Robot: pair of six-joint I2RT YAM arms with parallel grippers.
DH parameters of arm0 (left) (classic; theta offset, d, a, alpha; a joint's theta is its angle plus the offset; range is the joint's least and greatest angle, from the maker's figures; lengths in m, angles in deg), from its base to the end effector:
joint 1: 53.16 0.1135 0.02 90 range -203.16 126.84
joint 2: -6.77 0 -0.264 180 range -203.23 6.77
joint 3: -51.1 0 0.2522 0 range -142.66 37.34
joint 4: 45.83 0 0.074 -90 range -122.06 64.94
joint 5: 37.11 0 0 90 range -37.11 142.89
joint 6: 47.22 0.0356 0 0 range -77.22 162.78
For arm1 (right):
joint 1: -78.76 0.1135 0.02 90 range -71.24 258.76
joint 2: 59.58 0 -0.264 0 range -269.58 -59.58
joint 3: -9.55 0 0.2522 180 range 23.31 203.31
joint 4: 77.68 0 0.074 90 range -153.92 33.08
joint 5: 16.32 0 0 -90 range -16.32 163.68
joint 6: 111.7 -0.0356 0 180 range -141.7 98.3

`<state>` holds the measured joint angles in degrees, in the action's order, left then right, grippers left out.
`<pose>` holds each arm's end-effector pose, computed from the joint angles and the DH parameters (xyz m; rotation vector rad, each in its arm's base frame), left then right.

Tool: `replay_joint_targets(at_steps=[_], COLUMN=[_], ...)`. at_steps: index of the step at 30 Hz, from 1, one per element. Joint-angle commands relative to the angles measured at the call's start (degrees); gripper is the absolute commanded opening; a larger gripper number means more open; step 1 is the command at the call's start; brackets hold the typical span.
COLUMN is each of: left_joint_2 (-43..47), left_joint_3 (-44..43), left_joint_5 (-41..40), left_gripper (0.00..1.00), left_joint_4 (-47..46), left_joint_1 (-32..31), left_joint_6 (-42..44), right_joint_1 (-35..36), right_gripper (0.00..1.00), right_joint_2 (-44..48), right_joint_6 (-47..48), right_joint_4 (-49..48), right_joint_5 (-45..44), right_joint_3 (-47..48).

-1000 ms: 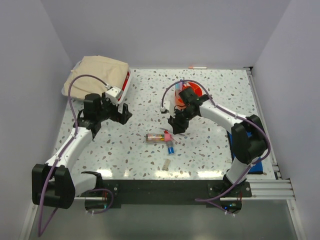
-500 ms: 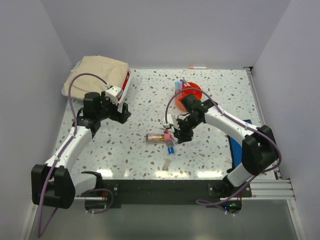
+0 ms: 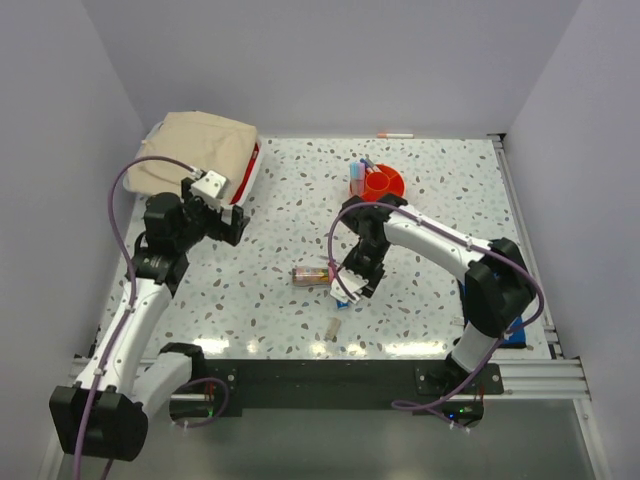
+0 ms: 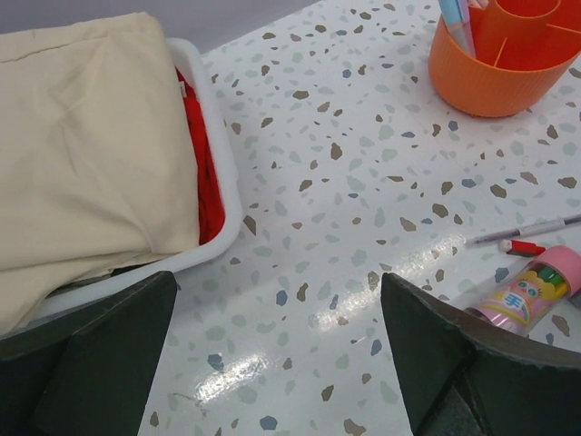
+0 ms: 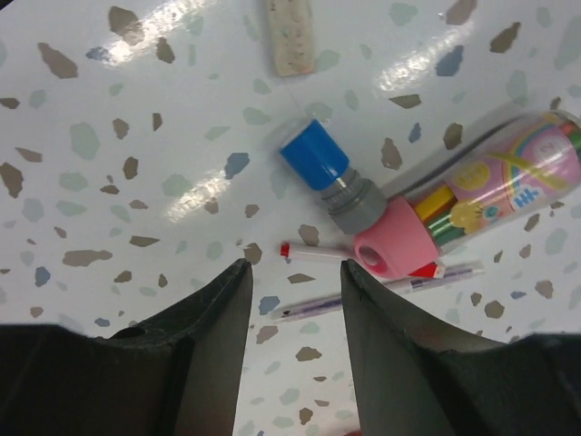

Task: Sort the stationery into containers
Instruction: Move the stationery to the center of the board.

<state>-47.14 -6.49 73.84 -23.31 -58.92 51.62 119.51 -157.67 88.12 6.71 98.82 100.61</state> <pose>0.2153 -0.0345 0.3084 0.4836 1.8259 -0.3101 0.2211 0.2104 0.2378 -2.7668 0.7348 0.5459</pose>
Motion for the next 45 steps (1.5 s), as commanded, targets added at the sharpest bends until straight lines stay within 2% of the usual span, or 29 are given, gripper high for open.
replay_joint_targets(at_steps=[1,4,11,18,26,36,45], left_joint_2=[1.88,2.41,2.14,2.05,3.63,4.16,4.08], left_joint_3=[1.38,1.65,0.68,1.12,3.23,4.11,4.72], left_joint_5=[-0.74,0.32,0.76,1.72,3.83,5.07,6.03], left_gripper=[1.00,1.00,1.00,1.00,1.00,1.00,1.00], left_joint_4=[-1.02,-1.98,-0.94,-0.76,-1.02,-0.49,-1.28], left_joint_1=[3.21,4.79,5.76,5.76,9.97,11.47,12.44], left_joint_6=[-0.05,-0.84,-1.37,-2.51,-5.94,-7.70,-8.40], right_joint_1=[1.26,1.52,4.86,6.80,7.06,7.24,6.71], right_gripper=[0.47,0.47,0.47,0.47,0.47,0.47,0.47], right_joint_2=[-0.17,-0.71,-1.76,-4.48,-6.94,-10.37,-11.87], right_joint_6=[38.79,42.13,43.11,43.11,43.11,43.20,43.02], right_joint_4=[6.44,5.23,-6.72,-8.40,-9.81,-14.47,-10.08], right_joint_5=[-3.52,-3.97,-1.68,-0.01,-2.03,-1.68,-2.30], right_joint_3=[-0.66,-2.58,-7.51,-5.84,-4.79,-2.86,1.80])
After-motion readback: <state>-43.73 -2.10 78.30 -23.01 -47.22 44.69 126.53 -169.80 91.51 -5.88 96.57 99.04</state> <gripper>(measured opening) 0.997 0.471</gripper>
